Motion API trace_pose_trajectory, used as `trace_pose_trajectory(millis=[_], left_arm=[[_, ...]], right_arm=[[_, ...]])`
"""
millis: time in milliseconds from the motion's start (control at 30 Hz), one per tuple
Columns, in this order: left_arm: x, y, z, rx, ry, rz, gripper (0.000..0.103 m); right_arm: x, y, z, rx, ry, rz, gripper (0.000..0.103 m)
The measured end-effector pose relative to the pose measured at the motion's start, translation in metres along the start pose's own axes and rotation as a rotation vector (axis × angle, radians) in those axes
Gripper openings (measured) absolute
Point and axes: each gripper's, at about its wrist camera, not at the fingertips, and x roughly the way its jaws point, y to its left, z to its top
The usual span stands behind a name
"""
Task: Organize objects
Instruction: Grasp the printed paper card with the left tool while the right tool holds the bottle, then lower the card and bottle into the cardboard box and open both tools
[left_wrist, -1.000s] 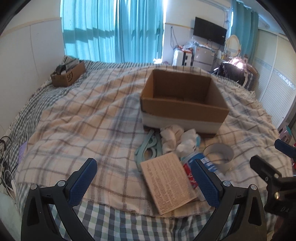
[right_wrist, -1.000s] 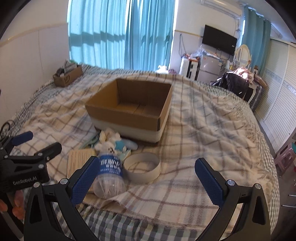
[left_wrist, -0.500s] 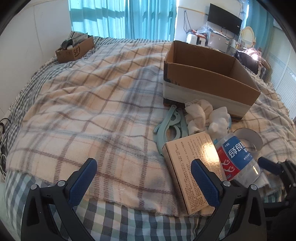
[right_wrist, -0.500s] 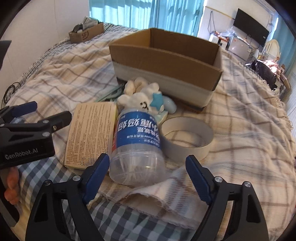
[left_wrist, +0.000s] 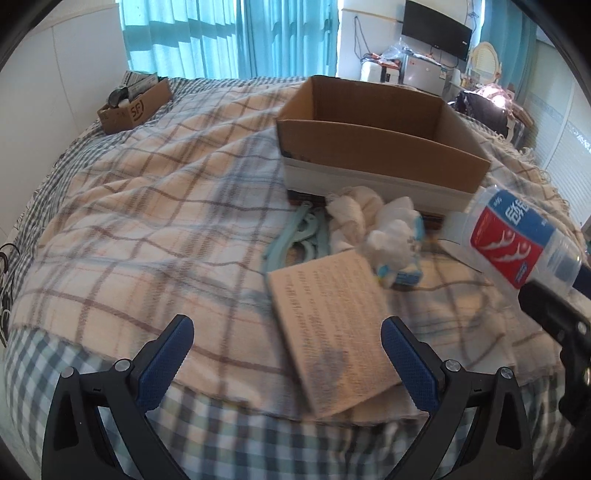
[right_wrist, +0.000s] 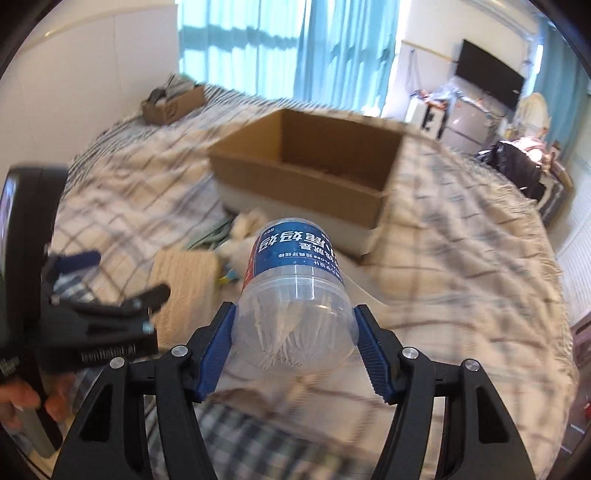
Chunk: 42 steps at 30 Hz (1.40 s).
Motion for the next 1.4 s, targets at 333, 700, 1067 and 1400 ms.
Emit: trace_pose_trajectory(millis=[333,700,1067,1400], left_arm=[[0.034,-0.034,-0.016,-0.022,0.090,0.025,0.103],[0.040,-0.038,-0.026,0.050,0.085,-0.001,0.079],[-0.020,-0.005,-0.009,0.018,-0.044,-0.093,0.075],[-0.062,0.007,0.044,0.020,-0.165,-0.132,0.075]], right_arm=[[-0.002,-0.031,-0.010,0.061,0.005,-0.012,0.064],[0.001,-0.028,-0.010,0.055,0.006,-0.019,0.064],[-0.030,-0.010,-0.002,0.012,-0.053,-0.036,0.064],[-0.055,-0.008,0.033,-0.023,-0.142,-0.048,0.064]])
